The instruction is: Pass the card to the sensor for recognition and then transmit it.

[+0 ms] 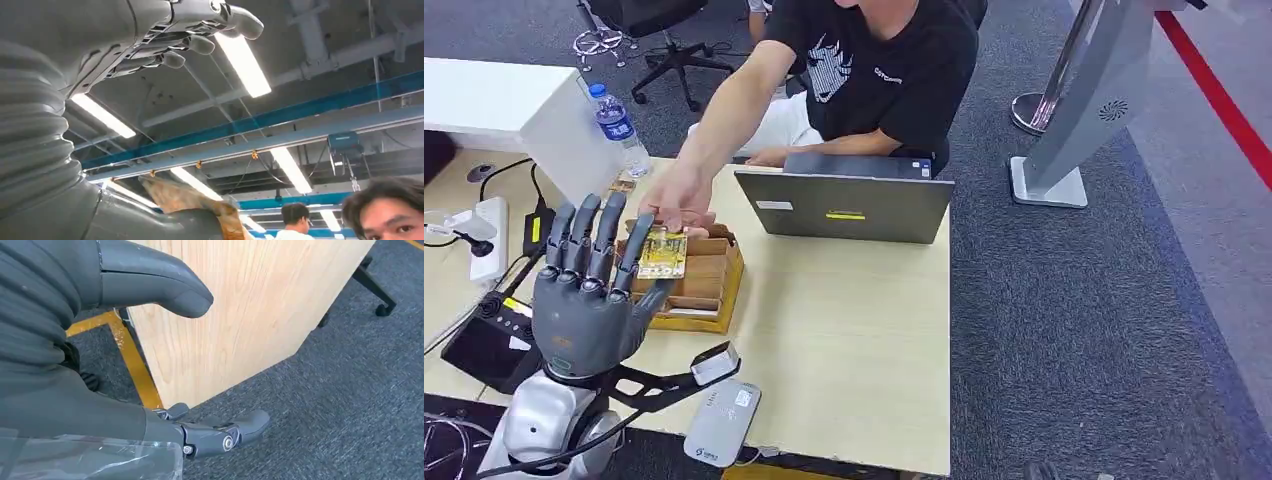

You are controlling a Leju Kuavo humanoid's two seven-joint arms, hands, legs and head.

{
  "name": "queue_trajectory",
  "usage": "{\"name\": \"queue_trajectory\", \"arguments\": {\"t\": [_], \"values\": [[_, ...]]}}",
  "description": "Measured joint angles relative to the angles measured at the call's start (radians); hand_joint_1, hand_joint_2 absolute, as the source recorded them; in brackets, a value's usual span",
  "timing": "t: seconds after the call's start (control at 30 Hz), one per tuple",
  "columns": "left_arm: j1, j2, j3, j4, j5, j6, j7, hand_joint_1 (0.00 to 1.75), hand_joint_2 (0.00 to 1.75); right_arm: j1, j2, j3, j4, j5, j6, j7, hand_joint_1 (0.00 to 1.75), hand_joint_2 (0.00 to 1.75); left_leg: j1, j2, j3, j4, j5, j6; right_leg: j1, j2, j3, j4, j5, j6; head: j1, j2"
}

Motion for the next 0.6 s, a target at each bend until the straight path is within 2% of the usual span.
{"name": "queue_trajectory", "arguments": {"t": [0.03, 0.07, 0.1, 0.6], "values": [[0.000, -0.001, 0.000, 0.000, 0.002, -0.002, 0.002, 0.02, 1.75, 0.000, 0.000, -0.001, 0.000, 0.000, 0.000, 0.000, 0.00, 1.75, 0.000, 0.000, 0.000, 0.000, 0.000, 0.000, 0.000, 0.000, 0.000, 0.000, 0.000, 0.000, 0.000, 0.000], [0.000, -0.001, 0.000, 0.000, 0.002, -0.003, 0.002, 0.54, 1.75, 0.000, 0.000, -0.001, 0.000, 0.000, 0.000, 0.000, 0.00, 1.75, 0.000, 0.000, 0.000, 0.000, 0.000, 0.000, 0.000, 0.000, 0.000, 0.000, 0.000, 0.000, 0.000, 0.000], [0.000, -0.002, 0.000, 0.000, 0.003, -0.004, 0.002, 1.75, 1.75, 0.000, 0.000, -0.002, 0.000, 0.000, 0.000, 0.000, 0.00, 1.75, 0.000, 0.000, 0.000, 0.000, 0.000, 0.000, 0.000, 0.000, 0.000, 0.000, 0.000, 0.000, 0.000, 0.000], [0.003, -0.011, 0.003, 0.000, 0.035, -0.012, -0.010, 1.75, 1.75, 0.000, 0.000, -0.006, 0.001, 0.013, -0.004, 0.000, 0.00, 1.75, 0.000, 0.000, 0.000, 0.000, 0.000, 0.000, 0.000, 0.000, 0.000, 0.000, 0.000, 0.000, 0.000, 0.000]]}}
